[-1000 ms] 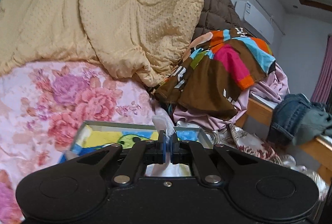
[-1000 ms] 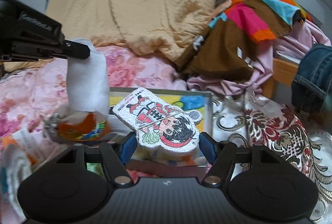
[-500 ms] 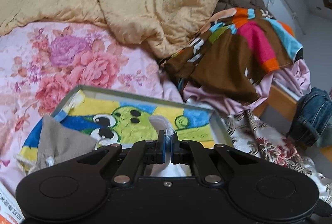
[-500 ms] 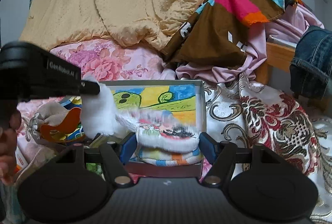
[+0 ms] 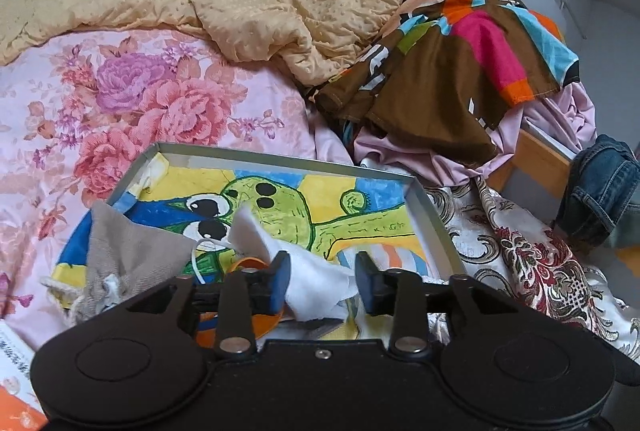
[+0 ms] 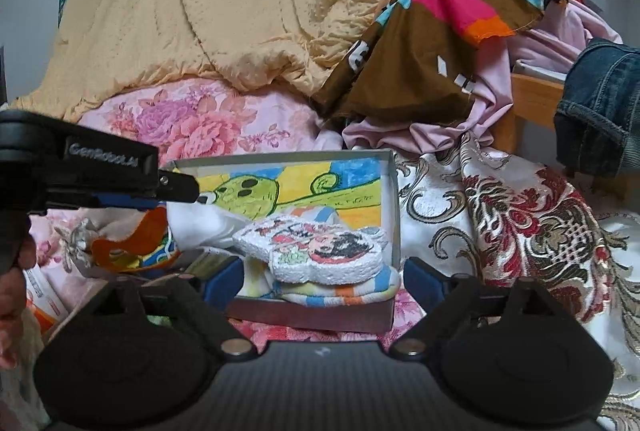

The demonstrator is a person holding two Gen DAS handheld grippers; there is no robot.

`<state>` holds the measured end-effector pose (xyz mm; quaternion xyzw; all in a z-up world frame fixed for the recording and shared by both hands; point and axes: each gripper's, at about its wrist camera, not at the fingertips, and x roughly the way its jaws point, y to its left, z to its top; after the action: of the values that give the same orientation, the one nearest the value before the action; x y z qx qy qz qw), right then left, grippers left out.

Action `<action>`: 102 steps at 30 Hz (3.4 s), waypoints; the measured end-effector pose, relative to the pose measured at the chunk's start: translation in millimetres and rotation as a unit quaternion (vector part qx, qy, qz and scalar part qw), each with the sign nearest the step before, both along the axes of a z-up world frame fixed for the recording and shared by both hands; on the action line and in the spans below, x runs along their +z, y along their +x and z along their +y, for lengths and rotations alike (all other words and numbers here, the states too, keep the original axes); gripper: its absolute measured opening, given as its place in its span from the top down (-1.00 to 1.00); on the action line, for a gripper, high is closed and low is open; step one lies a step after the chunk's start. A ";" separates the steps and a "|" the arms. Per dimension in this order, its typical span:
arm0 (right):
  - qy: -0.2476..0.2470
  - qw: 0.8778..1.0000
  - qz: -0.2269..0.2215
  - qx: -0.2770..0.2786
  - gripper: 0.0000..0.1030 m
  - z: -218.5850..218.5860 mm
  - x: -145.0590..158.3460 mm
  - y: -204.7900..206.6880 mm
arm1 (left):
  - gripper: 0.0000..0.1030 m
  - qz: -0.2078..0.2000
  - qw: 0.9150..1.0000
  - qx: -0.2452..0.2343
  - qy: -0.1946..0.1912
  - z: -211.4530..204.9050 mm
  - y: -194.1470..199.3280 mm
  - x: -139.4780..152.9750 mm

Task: Organize soft objects
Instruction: 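Open the left tool to drop the tissue into the tray while the right tool drops the card, then withdraw both open tools from the tray back toward the items, then move the left tool toward the grey cloth while the right tool approaches the striped sock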

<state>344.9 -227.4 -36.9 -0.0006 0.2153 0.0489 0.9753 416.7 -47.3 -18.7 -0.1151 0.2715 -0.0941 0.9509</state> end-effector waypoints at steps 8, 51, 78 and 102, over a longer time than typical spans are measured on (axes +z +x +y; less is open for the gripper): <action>0.024 0.999 -0.036 -0.012 -0.94 -10.0 34.1 -23.1 | -0.38 -0.029 1.000 0.012 0.001 10.9 -33.4 28.2; 0.004 0.993 -0.114 0.034 -0.99 14.5 121.2 -226.7 | -0.98 -0.102 0.992 0.079 -0.013 74.2 -319.4 36.4; -0.037 0.999 -0.031 0.016 -1.00 20.0 41.5 -264.7 | -0.98 -0.017 0.996 0.077 0.045 69.1 -317.3 3.0; -0.011 0.999 0.023 0.033 -1.00 29.2 20.3 -256.0 | -0.98 0.009 0.995 0.090 0.049 69.9 -311.8 -4.8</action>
<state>88.9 -198.2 -16.6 -0.0175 0.2378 0.0788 0.9679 104.9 22.5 -23.5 -0.0935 0.2726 0.0063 0.9576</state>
